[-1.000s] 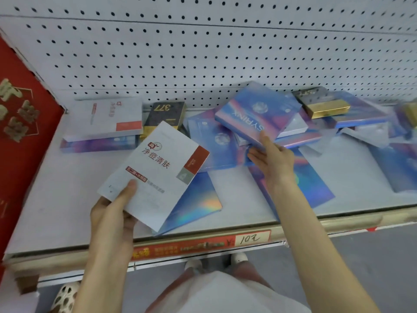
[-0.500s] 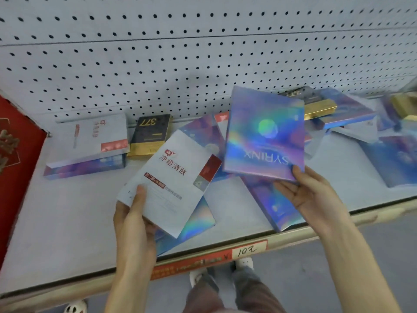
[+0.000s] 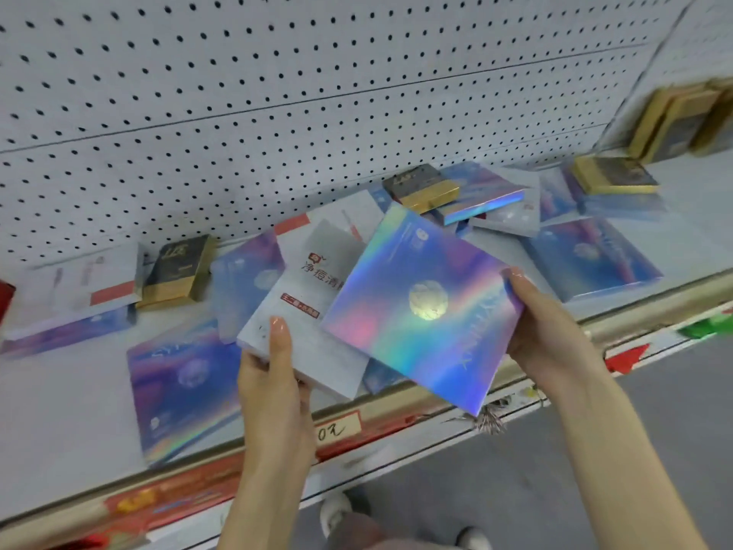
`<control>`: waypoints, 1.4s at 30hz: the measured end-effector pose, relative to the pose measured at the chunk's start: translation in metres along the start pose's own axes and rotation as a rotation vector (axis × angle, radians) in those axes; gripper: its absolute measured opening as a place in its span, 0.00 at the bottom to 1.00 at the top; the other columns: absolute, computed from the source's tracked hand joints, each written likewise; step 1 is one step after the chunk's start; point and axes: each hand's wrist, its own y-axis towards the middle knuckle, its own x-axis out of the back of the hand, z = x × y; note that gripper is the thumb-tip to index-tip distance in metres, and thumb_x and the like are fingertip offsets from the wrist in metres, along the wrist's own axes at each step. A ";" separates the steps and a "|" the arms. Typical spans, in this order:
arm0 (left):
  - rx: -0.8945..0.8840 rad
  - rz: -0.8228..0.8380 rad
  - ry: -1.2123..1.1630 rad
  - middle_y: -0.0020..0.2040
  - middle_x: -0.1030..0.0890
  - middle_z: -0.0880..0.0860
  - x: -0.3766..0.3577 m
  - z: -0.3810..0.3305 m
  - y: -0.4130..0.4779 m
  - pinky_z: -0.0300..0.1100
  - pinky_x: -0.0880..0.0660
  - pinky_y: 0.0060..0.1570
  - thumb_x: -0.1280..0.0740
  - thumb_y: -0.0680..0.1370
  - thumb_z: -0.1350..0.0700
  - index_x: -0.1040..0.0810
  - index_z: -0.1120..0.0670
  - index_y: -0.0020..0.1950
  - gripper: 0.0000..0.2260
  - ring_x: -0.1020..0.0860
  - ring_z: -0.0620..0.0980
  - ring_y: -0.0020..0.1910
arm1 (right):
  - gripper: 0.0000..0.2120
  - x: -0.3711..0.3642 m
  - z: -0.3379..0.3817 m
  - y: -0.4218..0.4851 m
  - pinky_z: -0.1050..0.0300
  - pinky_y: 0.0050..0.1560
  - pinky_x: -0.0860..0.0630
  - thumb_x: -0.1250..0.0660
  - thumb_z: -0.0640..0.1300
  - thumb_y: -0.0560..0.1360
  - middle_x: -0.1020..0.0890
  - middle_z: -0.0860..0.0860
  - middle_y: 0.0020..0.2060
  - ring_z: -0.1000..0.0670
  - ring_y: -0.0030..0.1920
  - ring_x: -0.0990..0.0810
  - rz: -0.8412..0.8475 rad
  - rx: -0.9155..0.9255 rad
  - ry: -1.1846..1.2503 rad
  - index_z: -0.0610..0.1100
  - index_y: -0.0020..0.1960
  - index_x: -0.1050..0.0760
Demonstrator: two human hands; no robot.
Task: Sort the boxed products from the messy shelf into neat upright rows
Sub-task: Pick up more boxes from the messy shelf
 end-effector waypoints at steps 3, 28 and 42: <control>0.031 0.059 0.014 0.52 0.15 0.48 -0.040 0.027 -0.035 0.36 0.21 0.35 0.32 0.67 0.45 0.24 0.49 0.61 0.23 0.16 0.44 0.47 | 0.14 0.054 0.020 -0.007 0.57 0.39 0.26 0.31 0.55 0.69 0.15 0.49 0.43 0.50 0.41 0.18 -0.118 0.027 0.010 0.46 0.46 0.17; 0.446 0.384 0.041 0.63 0.20 0.56 -0.337 0.258 -0.158 0.50 0.21 0.55 0.30 0.69 0.56 0.25 0.55 0.67 0.26 0.22 0.56 0.62 | 0.24 0.390 0.092 -0.058 0.56 0.41 0.19 0.24 0.44 0.68 0.14 0.45 0.49 0.45 0.43 0.14 -0.096 0.019 -0.044 0.44 0.63 0.25; 0.576 0.490 0.045 0.63 0.21 0.60 -0.581 0.359 -0.141 0.53 0.24 0.49 0.31 0.74 0.59 0.25 0.55 0.67 0.21 0.22 0.59 0.56 | 0.23 0.491 0.202 0.099 0.54 0.53 0.19 0.32 0.39 0.74 0.19 0.45 0.62 0.46 0.61 0.20 -0.328 0.225 0.610 0.42 0.69 0.27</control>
